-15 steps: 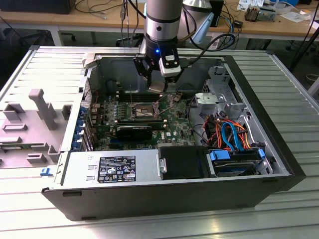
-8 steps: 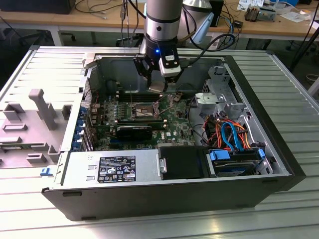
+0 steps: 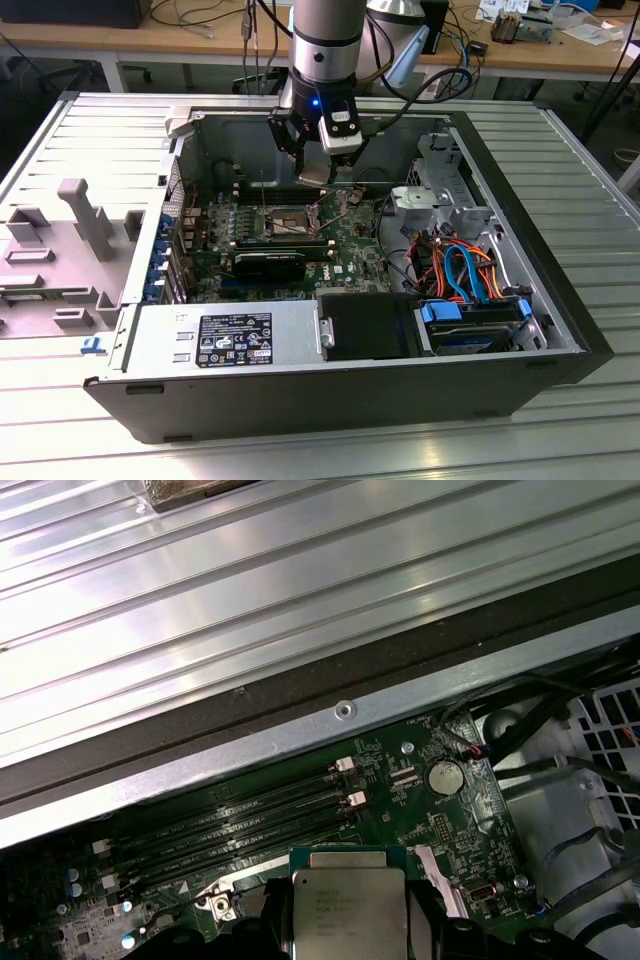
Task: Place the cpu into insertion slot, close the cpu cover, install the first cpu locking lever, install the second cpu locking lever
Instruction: 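Place the cpu into insertion slot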
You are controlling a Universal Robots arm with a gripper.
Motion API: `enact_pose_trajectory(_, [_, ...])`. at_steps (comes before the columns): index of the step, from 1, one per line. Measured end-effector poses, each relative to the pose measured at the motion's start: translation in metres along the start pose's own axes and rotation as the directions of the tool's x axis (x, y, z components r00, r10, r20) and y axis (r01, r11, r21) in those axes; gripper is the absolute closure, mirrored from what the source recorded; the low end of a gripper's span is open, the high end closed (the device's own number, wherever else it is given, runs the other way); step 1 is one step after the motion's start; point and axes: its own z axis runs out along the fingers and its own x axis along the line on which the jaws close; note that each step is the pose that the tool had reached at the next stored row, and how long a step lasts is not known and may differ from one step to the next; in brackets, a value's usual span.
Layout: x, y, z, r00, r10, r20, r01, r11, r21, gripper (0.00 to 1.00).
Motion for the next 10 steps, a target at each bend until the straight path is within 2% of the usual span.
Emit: enact_pose_trajectory(10, [0.0,0.0,0.0002,1.0,0.005,0.0004,-0.005,1.0,-0.0001,0.45])
